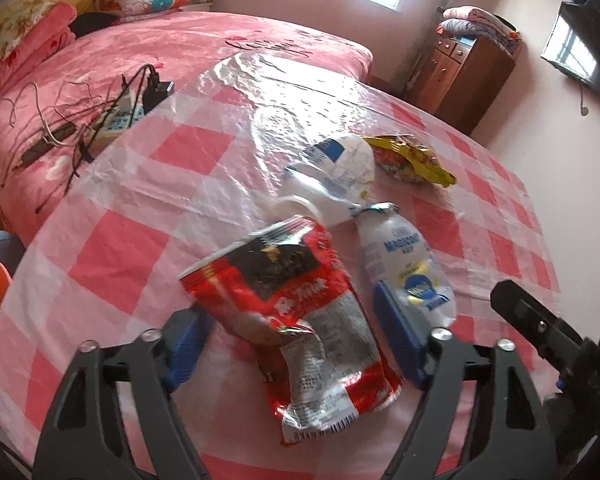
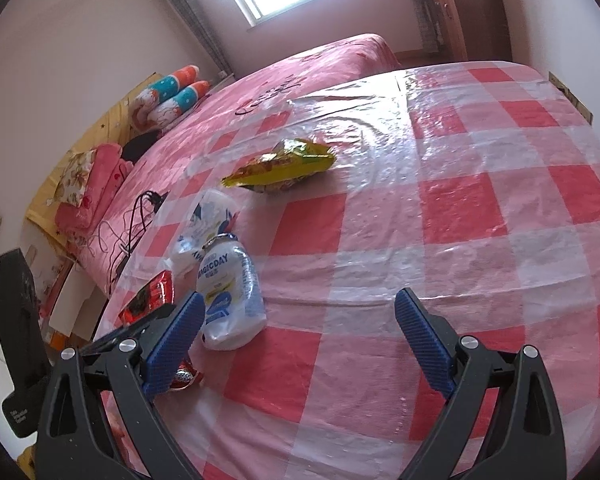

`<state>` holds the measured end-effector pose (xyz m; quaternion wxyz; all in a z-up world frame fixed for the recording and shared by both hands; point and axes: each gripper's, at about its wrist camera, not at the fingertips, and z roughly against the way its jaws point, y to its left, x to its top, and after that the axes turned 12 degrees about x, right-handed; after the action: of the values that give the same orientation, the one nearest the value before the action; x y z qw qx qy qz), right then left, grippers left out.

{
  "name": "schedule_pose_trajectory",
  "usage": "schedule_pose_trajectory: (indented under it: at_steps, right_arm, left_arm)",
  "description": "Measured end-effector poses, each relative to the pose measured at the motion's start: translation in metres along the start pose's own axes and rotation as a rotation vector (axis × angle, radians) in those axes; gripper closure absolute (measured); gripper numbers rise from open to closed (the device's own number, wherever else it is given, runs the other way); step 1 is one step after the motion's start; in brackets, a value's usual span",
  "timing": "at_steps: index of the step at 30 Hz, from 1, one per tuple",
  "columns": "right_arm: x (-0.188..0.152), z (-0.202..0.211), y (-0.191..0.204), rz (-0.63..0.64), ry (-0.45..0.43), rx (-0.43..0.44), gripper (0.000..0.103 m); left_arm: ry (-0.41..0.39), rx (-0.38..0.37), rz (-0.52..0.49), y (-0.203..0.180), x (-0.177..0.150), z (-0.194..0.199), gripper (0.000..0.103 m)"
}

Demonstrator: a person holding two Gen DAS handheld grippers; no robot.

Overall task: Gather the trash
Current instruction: 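Grasp the red Tart snack bag with the left tool while the right tool grasps the MAGICDAY bottle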

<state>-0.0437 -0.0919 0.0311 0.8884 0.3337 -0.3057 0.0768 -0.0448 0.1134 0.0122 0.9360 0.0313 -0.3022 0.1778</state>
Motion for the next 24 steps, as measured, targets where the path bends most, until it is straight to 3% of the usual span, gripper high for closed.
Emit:
schedule_pose_trajectory:
  at_steps: [10,13,24]
  right_arm:
    - [-0.004,-0.018,0.015,0.051,0.052,0.008,0.008]
    - [-0.003,-0.023,0.019,0.068,0.06,0.005,0.008]
    - [-0.005,-0.041,0.038,0.138,0.098,-0.006,0.008]
  left_arm:
    - [-0.023,-0.015,-0.014,0.005,0.0,-0.001,0.042]
    - [-0.021,-0.022,-0.005,0.009,0.0,-0.001,0.053]
    - [-0.007,-0.097,0.044,0.03,-0.003,0.002,0.059]
